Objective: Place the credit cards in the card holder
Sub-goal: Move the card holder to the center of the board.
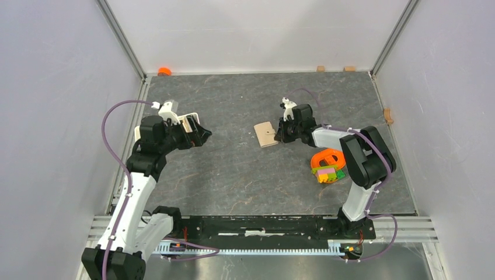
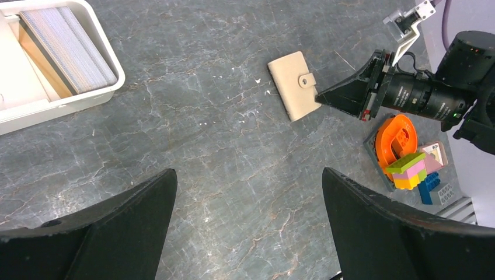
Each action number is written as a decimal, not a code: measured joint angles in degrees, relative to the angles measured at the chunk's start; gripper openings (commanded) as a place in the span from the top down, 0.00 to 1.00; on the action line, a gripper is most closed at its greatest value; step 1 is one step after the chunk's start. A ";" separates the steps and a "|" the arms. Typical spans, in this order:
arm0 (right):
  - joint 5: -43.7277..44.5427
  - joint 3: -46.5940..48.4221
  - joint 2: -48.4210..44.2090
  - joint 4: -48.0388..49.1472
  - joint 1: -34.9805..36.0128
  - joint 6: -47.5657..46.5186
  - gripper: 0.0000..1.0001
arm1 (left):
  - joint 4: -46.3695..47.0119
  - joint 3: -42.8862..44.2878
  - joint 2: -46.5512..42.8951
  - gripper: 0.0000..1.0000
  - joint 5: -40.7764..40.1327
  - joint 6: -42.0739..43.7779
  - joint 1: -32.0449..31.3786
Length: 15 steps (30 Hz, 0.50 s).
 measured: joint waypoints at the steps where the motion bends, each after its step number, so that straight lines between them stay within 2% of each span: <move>1: -0.72 -0.68 -0.04 1.09 -0.02 0.55 1.00 | 0.33 -0.22 0.00 0.00 0.20 -0.13 -0.11; 8: -7.26 -11.80 -4.83 10.05 0.48 7.08 1.00 | 2.89 -1.95 0.68 0.00 0.28 -2.89 -4.72; 15: -8.55 -26.10 -14.40 16.65 4.63 15.30 1.00 | 13.42 -11.58 1.46 0.04 -3.15 -13.11 -19.56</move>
